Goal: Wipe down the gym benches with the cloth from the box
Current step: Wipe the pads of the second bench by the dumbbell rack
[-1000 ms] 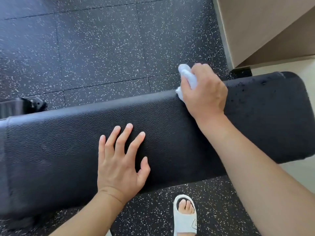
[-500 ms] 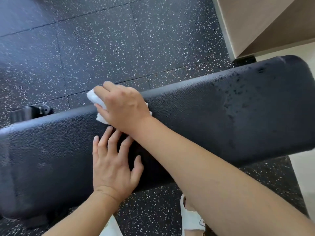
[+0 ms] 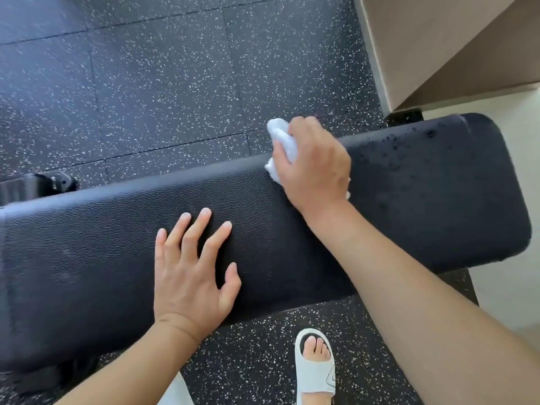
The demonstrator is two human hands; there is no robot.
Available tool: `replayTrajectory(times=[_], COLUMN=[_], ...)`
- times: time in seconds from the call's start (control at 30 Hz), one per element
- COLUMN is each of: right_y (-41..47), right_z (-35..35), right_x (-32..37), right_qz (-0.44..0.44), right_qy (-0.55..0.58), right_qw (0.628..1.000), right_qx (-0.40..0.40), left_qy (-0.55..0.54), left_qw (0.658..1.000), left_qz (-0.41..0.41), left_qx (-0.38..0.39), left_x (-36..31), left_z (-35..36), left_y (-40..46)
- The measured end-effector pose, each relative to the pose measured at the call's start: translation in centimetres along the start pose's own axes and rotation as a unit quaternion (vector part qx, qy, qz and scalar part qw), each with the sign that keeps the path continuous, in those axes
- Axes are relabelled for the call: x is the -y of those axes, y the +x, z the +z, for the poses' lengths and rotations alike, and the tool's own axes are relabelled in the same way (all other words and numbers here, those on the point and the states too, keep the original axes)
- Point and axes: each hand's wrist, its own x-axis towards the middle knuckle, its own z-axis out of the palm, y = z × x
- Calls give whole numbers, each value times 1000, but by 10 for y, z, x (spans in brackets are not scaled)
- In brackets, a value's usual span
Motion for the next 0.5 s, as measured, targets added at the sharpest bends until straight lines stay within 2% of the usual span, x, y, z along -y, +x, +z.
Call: replayTrajectory(times=[0.13, 0.2, 0.33, 0.5], right_y=[-27, -30, -25, -19], right_z=[34, 40, 20, -16], right_x=[95, 109, 68, -30], right_qz=[-104, -130, -163, -18], right_qy=[81, 102, 77, 24], right_qw=[991, 985, 982, 1000], right_qx=[35, 58, 59, 1], left_qy=[0, -1, 1, -9], left_qw=[1000, 1000, 1000, 1000], left_qz=[-1, -2, 5, 8], left_qx=[-4, -9, -9, -16], left_x=[3, 4, 4, 3], left_z=[3, 5, 3, 0], left_y=[-1, -2, 0, -1])
